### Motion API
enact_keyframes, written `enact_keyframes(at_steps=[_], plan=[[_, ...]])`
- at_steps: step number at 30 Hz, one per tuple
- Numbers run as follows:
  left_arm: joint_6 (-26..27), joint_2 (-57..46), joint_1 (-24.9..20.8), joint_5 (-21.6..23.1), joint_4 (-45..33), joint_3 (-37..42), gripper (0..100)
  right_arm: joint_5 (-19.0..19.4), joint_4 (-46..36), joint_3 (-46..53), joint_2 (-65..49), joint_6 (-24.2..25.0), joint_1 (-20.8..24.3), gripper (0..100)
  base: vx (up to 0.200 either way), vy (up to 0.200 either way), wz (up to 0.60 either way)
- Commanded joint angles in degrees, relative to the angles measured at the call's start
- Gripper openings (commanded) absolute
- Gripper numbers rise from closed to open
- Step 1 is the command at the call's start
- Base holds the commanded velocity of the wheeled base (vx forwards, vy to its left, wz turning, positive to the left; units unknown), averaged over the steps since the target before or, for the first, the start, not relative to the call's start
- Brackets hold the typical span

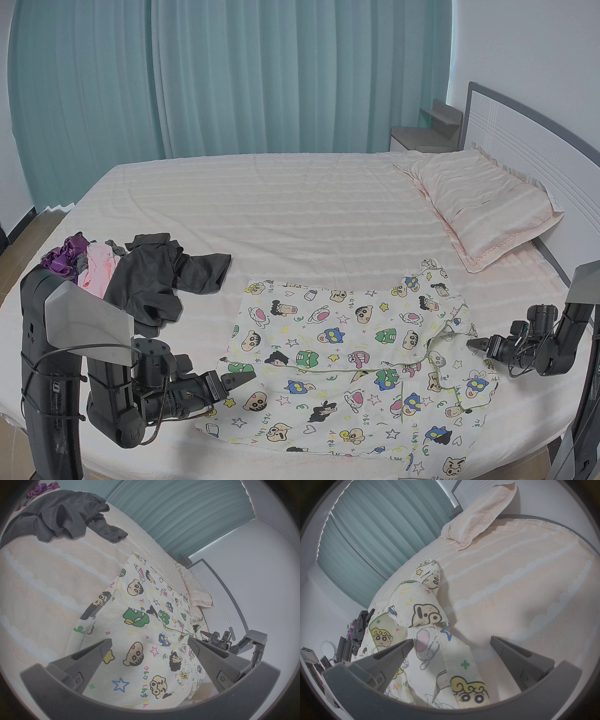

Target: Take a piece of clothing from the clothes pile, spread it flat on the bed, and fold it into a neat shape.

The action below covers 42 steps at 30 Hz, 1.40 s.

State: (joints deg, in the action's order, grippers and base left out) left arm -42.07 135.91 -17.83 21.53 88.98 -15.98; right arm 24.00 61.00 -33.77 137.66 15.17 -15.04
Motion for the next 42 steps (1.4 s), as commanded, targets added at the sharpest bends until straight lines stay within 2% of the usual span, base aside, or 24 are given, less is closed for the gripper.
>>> enact_keyframes(at_steps=[1, 6, 13, 27, 28, 37, 42], plan=[[-0.03, -0.03, -0.01, 0.0, 0.76, -0.1, 100, 0.08, -0.09, -0.25, 1.56, 0.13, 0.01, 0, 0.0, 0.0, 0.0], [-0.03, -0.03, -0.01, 0.0, 0.76, -0.01, 100, 0.08, 0.87, 0.19, 1.04, 1.18, -1.39, 0, 0.0, 0.0, 0.0], [-0.03, -0.03, -0.01, 0.0, 0.67, -0.01, 100, -0.1, 6.32, 2.13, -0.28, 2.06, -2.89, 0, 0.0, 0.0, 0.0], [-0.03, 0.05, -0.01, 0.0, 0.67, -0.1, 100, -1.42, 6.85, 2.3, -1.25, 1.8, -3.33, 0, 0.0, 0.0, 0.0], [-0.03, 0.05, -0.01, -0.08, 0.76, -0.01, 100, -1.5, 6.85, 2.22, -1.16, 1.8, -3.33, 100, 0.0, 0.0, 0.0], [-0.03, -0.21, -0.01, -0.08, 0.76, 0.43, 100, -3.09, 7.03, 2.74, -4.77, 2.41, -4.47, 100, 0.0, 0.0, 0.0], [-0.03, -2.49, 0.08, -0.08, 0.67, 3.33, 100, -3.44, 7.03, 8.89, -11.88, 5.4, -4.64, 100, -0.12, 0.0, 0.0]])
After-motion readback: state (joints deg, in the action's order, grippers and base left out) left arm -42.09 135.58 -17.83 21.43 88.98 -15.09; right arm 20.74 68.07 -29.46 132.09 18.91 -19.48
